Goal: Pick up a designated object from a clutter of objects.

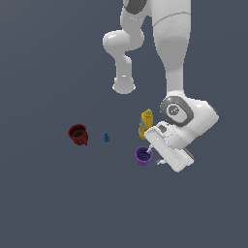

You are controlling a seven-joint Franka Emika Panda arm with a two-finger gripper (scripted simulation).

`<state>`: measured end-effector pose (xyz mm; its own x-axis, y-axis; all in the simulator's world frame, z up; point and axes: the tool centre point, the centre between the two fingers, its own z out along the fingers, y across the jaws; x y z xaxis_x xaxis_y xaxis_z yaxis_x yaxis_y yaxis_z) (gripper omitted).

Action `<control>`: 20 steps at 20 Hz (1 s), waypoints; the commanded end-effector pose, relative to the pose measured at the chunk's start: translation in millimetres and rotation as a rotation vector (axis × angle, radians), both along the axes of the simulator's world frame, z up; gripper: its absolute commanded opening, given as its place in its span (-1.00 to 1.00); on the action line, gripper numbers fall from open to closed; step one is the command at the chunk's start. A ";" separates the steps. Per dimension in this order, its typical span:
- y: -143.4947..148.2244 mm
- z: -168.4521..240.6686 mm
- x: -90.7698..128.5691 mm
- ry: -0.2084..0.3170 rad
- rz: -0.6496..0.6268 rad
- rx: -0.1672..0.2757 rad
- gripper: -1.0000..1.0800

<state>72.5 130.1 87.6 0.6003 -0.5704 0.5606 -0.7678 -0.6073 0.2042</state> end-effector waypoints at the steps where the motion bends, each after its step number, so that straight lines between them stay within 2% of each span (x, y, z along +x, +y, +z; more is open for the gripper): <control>1: -3.7 -4.9 1.1 0.000 -0.001 -0.001 0.23; 8: -16.0 -23.2 5.4 -0.001 -0.001 -0.001 0.23; 9: -16.0 -23.2 5.4 -0.001 -0.001 -0.001 -1.00; 20: -16.1 -22.3 5.4 -0.002 -0.002 -0.001 -1.00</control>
<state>77.9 114.0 65.0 0.5986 -0.5711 0.5617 -0.7691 -0.6058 0.2037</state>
